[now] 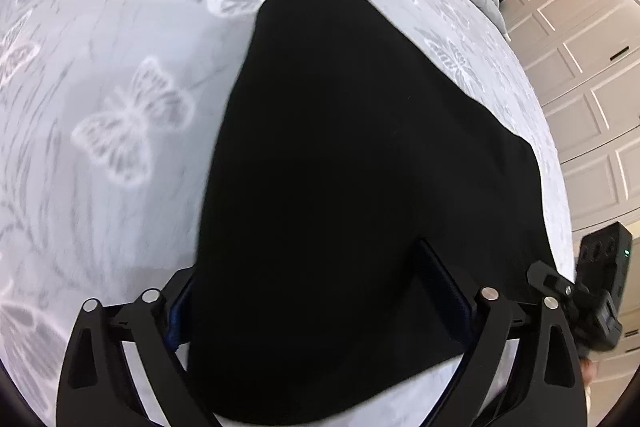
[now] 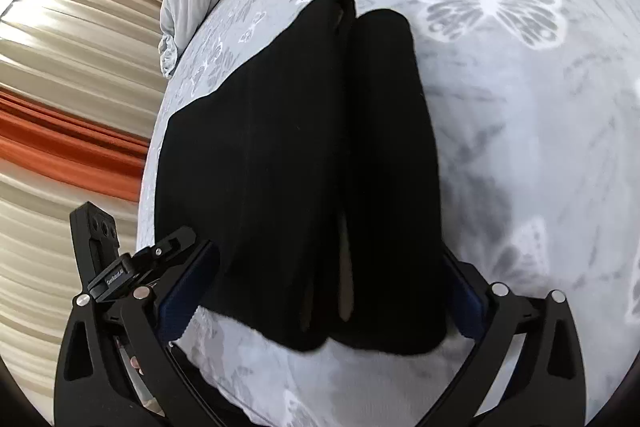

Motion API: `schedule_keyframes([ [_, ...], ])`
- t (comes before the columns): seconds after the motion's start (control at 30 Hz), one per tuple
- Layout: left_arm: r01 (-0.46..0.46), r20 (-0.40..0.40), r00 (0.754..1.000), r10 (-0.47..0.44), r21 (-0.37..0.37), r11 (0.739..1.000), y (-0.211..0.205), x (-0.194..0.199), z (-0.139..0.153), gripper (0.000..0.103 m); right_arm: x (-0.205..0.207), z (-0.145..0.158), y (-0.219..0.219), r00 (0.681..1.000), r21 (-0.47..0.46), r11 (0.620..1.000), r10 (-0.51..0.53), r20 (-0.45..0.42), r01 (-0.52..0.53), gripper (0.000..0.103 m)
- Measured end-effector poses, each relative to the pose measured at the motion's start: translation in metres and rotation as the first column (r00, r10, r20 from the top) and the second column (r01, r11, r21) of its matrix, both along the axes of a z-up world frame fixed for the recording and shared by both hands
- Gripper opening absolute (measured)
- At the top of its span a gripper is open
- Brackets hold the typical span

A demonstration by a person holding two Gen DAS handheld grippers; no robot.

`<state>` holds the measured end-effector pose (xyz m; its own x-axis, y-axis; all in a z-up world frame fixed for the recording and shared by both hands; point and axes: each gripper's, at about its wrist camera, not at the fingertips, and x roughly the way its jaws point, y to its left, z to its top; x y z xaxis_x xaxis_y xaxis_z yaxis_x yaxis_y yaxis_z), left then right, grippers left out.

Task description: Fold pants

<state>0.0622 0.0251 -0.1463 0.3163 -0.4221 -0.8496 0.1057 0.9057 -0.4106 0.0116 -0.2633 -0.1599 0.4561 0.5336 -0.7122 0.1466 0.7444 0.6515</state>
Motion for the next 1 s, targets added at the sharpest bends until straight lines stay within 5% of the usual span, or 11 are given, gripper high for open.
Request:
schedule_keyframes([
  [0.3, -0.051, 0.093, 0.994, 0.049, 0.017, 0.999, -0.02, 0.012, -0.003, 0.098, 0.004, -0.005, 0.001, 0.991, 0.013, 0.999, -0.031, 0.13, 0.03, 0.098],
  [0.83, -0.031, 0.117, 0.993, 0.03, 0.005, 1.0, -0.004, 0.01, 0.0, 0.091, -0.005, 0.005, 0.017, 0.983, -0.076, 0.997, -0.002, 0.184, 0.017, 0.098],
  [0.87, -0.047, 0.12, 0.992, 0.046, 0.004, 0.999, -0.002, 0.009, 0.002, 0.086, -0.002, 0.006, 0.019, 0.984, -0.095, 0.995, 0.001, 0.179, 0.016, 0.087],
  [0.9, -0.054, 0.119, 0.991, 0.054, 0.001, 0.999, -0.001, 0.009, 0.005, 0.075, -0.002, 0.007, 0.018, 0.985, -0.116, 0.993, 0.007, 0.17, 0.013, 0.063],
  [1.0, -0.052, 0.127, 0.991, 0.05, 0.017, 0.998, 0.0, 0.005, 0.018, 0.049, -0.003, 0.016, 0.018, 0.983, -0.098, 0.995, 0.036, 0.18, -0.018, 0.046],
])
